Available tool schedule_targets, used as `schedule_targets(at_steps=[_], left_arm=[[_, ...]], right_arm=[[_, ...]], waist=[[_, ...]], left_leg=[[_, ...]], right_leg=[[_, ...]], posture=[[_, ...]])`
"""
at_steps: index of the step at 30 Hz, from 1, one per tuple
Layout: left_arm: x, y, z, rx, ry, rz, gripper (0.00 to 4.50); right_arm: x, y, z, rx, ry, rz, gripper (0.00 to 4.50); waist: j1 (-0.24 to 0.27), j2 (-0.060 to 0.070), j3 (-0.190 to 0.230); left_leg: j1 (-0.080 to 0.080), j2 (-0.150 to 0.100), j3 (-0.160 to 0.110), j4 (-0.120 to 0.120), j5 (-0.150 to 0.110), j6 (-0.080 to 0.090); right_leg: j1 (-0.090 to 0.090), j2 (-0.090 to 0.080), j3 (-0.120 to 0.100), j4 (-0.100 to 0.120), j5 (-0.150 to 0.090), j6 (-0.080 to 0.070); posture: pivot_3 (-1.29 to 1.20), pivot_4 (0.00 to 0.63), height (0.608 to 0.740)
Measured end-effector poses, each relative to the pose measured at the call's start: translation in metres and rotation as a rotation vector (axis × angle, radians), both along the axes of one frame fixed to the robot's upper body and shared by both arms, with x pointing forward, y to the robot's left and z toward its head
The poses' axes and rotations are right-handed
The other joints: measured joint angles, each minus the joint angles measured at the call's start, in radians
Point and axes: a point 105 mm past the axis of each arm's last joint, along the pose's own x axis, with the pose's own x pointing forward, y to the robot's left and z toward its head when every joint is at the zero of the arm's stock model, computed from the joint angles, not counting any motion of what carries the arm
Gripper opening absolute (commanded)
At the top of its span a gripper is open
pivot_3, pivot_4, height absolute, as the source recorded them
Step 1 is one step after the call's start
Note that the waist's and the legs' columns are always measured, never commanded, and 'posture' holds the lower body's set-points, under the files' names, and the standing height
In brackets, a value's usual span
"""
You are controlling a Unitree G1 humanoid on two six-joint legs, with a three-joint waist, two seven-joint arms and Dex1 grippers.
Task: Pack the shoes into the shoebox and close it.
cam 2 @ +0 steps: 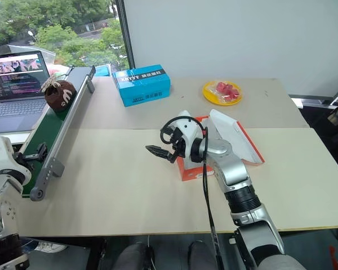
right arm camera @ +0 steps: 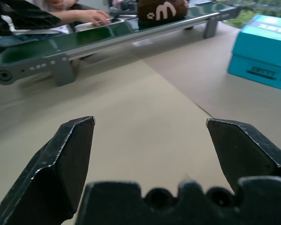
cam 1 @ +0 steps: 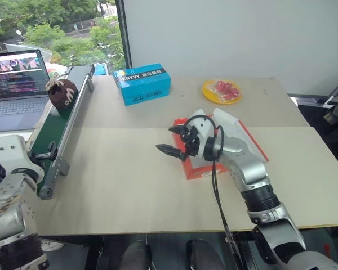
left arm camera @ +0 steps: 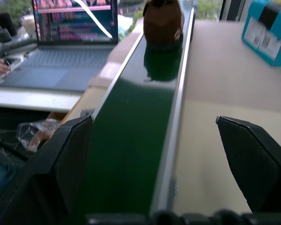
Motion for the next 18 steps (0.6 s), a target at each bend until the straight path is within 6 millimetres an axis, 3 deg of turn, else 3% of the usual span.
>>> schedule_targets(at_steps=[8, 18], left_arm=[[0.025, 0.022, 0.000, 0.034, -0.016, -0.051, 4.50], [0.039, 0.029, -0.027, 0.028, 0.061, -0.089, 4.50]], right_arm=[[-0.003, 0.002, 0.004, -0.004, -0.002, 0.002, 4.49], [-0.004, -0.001, 0.010, -0.008, -0.016, -0.027, 4.49]], waist=[[-0.002, -0.001, 0.000], [-0.005, -0.001, 0.000]], left_leg=[[-0.001, 0.000, 0.000, 0.000, 0.000, -0.001], [-0.004, 0.001, 0.001, 0.000, 0.000, -0.001]], right_leg=[[-0.002, -0.001, -0.001, 0.000, 0.001, -0.001], [-0.004, -0.002, -0.002, 0.000, 0.001, -0.001]], posture=[[0.00, 0.150, 0.740], [0.00, 0.150, 0.740]])
